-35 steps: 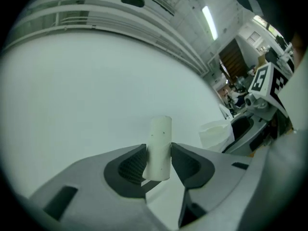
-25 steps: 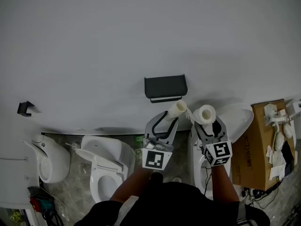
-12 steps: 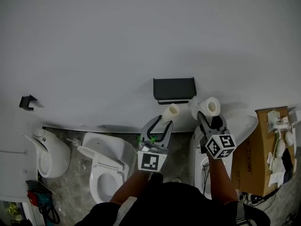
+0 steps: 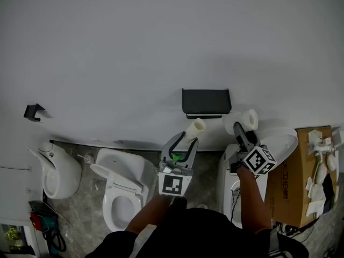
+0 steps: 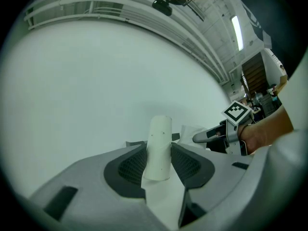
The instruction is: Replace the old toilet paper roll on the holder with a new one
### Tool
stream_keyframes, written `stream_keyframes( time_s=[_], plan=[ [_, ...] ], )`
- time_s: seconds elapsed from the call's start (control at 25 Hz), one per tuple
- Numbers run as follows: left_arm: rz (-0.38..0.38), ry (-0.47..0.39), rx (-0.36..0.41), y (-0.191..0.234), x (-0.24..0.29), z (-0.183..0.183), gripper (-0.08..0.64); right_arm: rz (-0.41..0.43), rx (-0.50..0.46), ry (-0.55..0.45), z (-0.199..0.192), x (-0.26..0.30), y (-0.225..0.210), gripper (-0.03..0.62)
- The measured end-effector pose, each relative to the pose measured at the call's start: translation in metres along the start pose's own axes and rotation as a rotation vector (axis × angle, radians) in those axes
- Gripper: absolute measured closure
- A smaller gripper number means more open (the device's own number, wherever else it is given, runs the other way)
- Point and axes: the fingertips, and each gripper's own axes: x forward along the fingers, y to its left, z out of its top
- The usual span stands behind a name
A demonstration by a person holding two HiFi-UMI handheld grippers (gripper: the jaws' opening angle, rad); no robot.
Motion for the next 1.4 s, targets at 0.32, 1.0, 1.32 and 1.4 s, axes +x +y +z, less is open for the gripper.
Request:
stream_keyframes(
  time_s=[0.32, 1.0, 1.32, 1.4],
  plan=[
    [0.015, 0.003, -0.008, 0.008, -0.009, -0.002, 0.399, 0.002, 0.434, -0.068, -0.008, 0.012, -0.018, 0.324],
    [0.091, 0.050, -0.083, 0.041, -0.027, -0.018, 0.399, 0.005, 0.830, -0.149, -0.029, 0.033, -0.034, 0.324],
    [0.111, 0.050, -0.085, 0.033, -0.023, -0.019, 0.399, 0.046, 0.846, -0.105, -0.032, 0.039, -0.026, 0.324],
    [0.121, 0.054, -0.081, 0.040, -0.026, -0.021, 0.400, 0.065, 0.846, -0.081, -0.038, 0.044, -0.016, 0.324]
  ],
)
